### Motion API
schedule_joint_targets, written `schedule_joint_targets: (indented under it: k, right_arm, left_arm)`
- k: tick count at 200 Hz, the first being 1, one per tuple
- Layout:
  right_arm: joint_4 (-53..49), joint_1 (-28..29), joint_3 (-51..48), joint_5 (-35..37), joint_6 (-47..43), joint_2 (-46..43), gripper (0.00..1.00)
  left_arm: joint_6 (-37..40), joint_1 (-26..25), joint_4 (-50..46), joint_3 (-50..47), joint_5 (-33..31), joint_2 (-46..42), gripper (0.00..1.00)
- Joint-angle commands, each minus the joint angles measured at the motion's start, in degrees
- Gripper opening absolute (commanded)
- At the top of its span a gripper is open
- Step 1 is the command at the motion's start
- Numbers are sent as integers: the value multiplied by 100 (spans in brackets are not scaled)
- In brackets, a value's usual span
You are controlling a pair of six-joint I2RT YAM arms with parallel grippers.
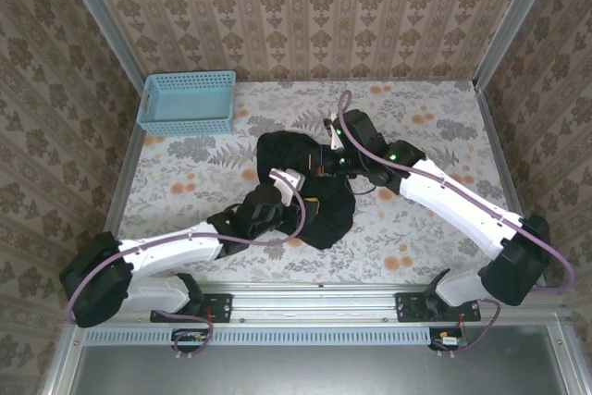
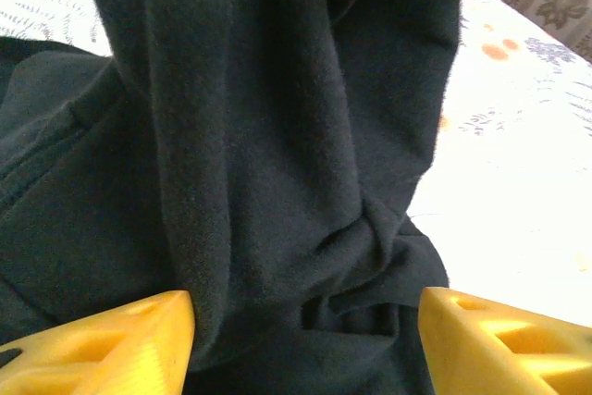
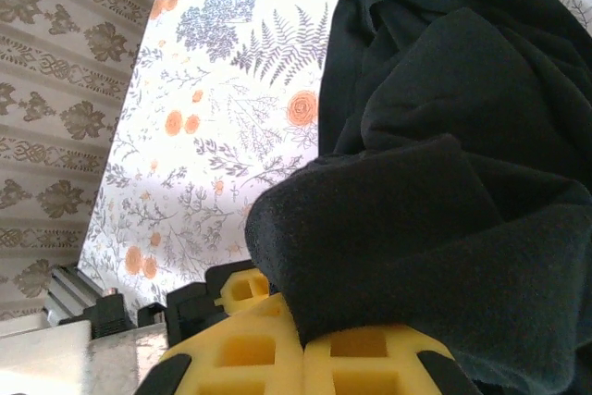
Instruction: Fold the inside-out t-shirt
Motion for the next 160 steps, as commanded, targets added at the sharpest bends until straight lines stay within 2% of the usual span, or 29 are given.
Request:
schedule_joint_targets:
  k: [1, 55, 85, 120, 139, 160]
  right_arm:
    - [94, -31, 123, 69, 175, 117, 6]
    - [53, -204, -139, 346, 336, -42, 8]
    - [241, -451, -383, 207, 453, -160, 8]
    - [57, -697, -294, 244, 281, -111, 9]
    - [19, -847, -243, 321, 88, -22, 9]
    - [-70, -963, -108, 658, -241, 169, 11]
  left_arm:
    - [-326, 204, 598, 305, 51, 257, 61]
    - [-643, 465, 1146, 757, 510, 1008, 51]
    - [-871, 616, 1338, 739, 714, 1278, 30]
    - [-704, 625, 1156, 717, 1004, 1131, 0]
    - [-657, 573, 1037, 627, 1082, 890, 0]
    - [-665, 531, 1019, 539, 1485, 621, 0]
